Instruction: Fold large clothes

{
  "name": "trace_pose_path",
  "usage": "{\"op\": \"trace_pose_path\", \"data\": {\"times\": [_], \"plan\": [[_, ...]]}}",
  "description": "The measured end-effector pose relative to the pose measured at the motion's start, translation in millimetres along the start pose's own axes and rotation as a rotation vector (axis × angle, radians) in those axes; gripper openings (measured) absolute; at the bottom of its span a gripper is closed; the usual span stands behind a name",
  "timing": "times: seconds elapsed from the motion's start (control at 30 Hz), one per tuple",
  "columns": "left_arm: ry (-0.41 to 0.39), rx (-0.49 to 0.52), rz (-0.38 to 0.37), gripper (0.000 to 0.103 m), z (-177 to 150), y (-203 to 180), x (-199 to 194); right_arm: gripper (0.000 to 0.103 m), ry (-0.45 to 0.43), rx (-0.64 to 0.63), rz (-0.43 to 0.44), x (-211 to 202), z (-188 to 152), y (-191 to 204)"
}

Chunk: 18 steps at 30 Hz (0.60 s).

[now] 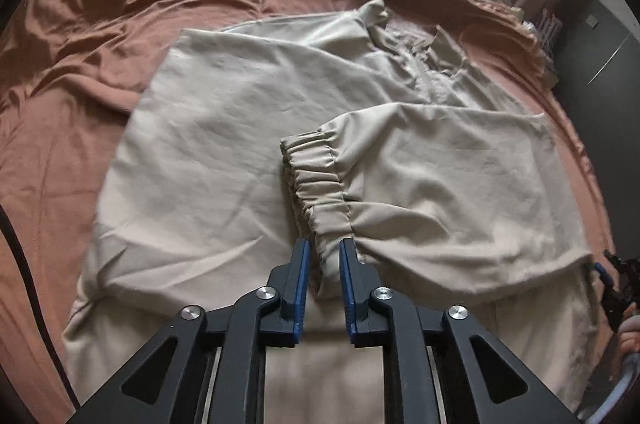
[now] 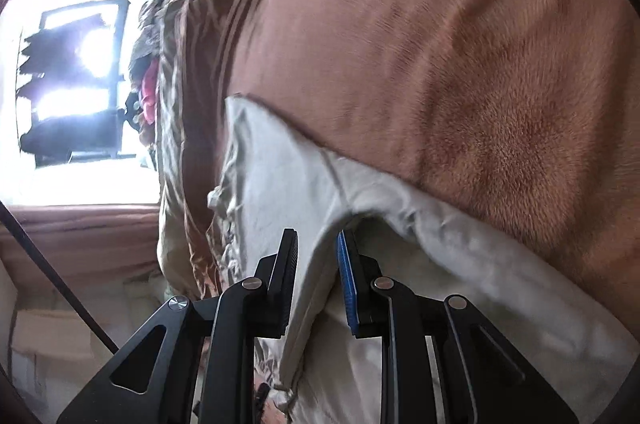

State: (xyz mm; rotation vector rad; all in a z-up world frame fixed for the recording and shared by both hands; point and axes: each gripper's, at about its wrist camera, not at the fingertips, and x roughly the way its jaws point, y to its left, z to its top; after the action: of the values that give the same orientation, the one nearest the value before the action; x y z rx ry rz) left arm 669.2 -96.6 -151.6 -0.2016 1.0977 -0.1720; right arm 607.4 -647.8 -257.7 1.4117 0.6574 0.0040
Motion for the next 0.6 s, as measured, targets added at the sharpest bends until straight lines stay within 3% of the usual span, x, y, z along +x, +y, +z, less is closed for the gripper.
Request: {"op": "trace_pose_path", "data": {"times": [0.13,0.27,0.43,0.53,0.6], "plan": [[-0.035,-0.023,0.006,0.034,-13.9,13.7,-37.7,0.018,0.032,-0.086,-0.017,-9.0,-11.1,9.4],[-0.064,-0.058,-0.009,0.045,-31.6,29.6,-73.7,0.041,0.081,-0.140,-0.008,-19.4,-23.2,12.2],[-0.098,-0.114,-0.030,0.046,-63.0,52.8,-117.8,0.045,0.078,-0.230,0.014,-40.9,-38.4,23.9],[-0.117,-0.124,-0.038,0.046,-82.6,61.9,-141.4,0.065,0.057,-0.303,0.011,-60.4,-56.8,25.8],[-0.127,-0.124,-0.037,0.047,-96.4,67.7,-157.1,0.068,0.049,-0.350,0.007,-72.1,-69.8,25.0]]}}
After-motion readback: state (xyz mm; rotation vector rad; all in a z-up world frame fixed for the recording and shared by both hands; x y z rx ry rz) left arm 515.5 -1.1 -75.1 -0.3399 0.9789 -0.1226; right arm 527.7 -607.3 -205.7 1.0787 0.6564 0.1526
